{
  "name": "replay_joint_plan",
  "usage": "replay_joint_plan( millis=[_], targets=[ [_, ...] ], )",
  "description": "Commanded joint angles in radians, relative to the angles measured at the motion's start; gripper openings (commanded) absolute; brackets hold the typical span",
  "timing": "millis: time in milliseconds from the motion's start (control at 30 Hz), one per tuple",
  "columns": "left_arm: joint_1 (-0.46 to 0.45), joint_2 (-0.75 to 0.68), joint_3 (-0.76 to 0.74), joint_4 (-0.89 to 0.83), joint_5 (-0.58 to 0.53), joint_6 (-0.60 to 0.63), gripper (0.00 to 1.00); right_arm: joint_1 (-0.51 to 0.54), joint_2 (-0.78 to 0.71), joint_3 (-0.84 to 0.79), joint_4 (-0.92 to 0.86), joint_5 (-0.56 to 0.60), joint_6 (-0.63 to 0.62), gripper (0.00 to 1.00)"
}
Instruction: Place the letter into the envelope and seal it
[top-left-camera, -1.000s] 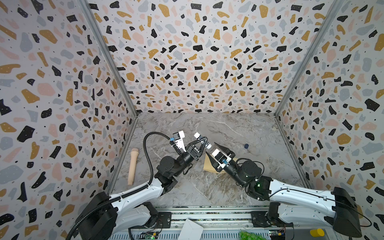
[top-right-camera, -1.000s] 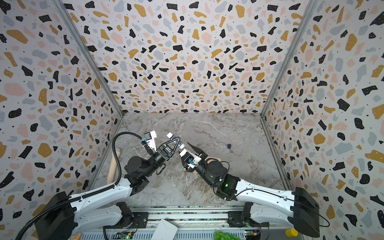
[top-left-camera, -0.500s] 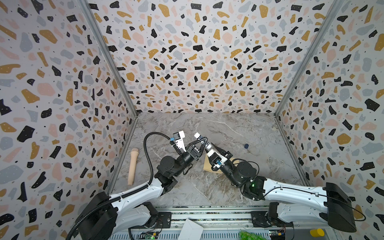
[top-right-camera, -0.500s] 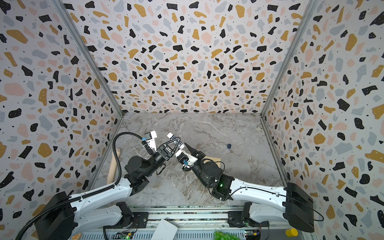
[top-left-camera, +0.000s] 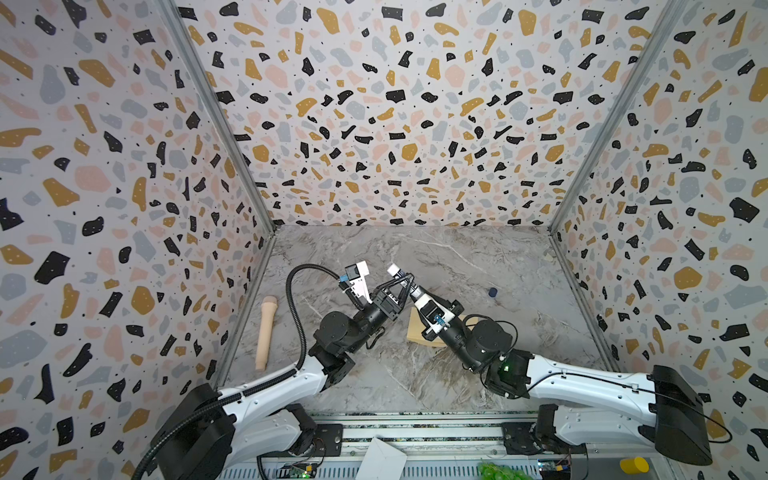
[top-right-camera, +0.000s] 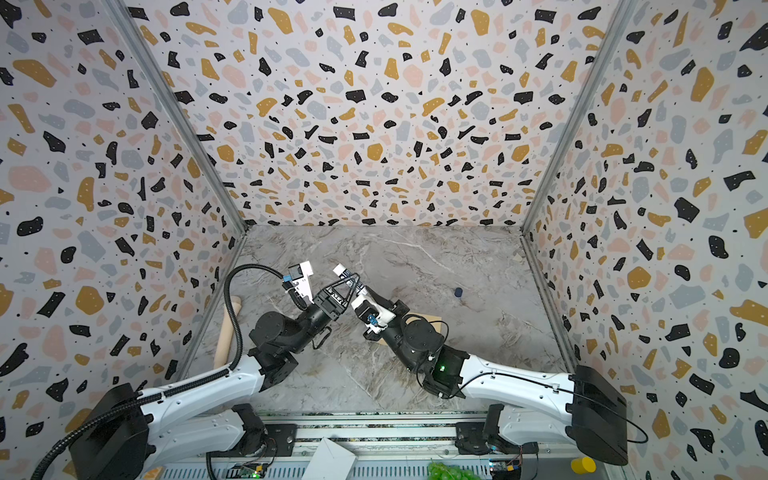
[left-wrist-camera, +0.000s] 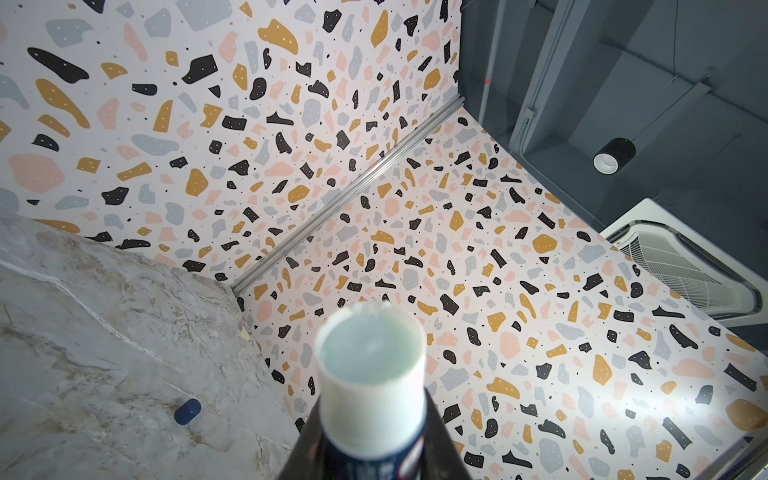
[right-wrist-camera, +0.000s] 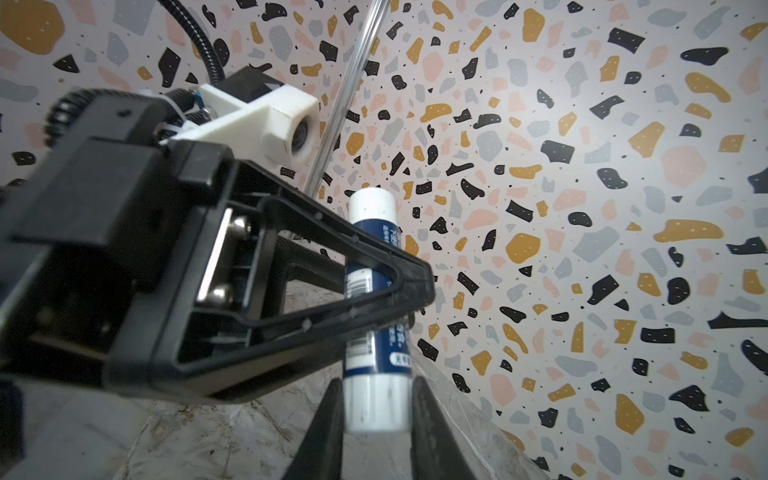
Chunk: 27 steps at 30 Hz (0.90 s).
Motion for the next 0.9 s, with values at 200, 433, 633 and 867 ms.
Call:
replay_joint_plan(
  millis=[200, 433, 633, 867],
  targets=[
    [-0.003, 0.018, 0.021, 0.177, 0.162, 0.168, 0.0, -0.435, -0.106, 0.045, -0.059, -0.943, 0.73, 0.04],
    [-0.002, 0.019, 0.03, 0.171, 0.187, 0.204, 0.0, -0.518, -0.037, 0.048, 0.07, -1.192, 0.967, 0.09],
    [-0.002, 0.033, 0.03, 0.18, 0.182, 0.183, 0.0, -0.529, -0.005, 0.047, 0.131, -1.233, 1.023, 0.13],
    [-0.002, 0.033, 0.042, 0.118, 0.115, 0.131, 0.0, -0.508, -0.115, 0.008, -0.042, -0.911, 0.766, 0.37]
  ],
)
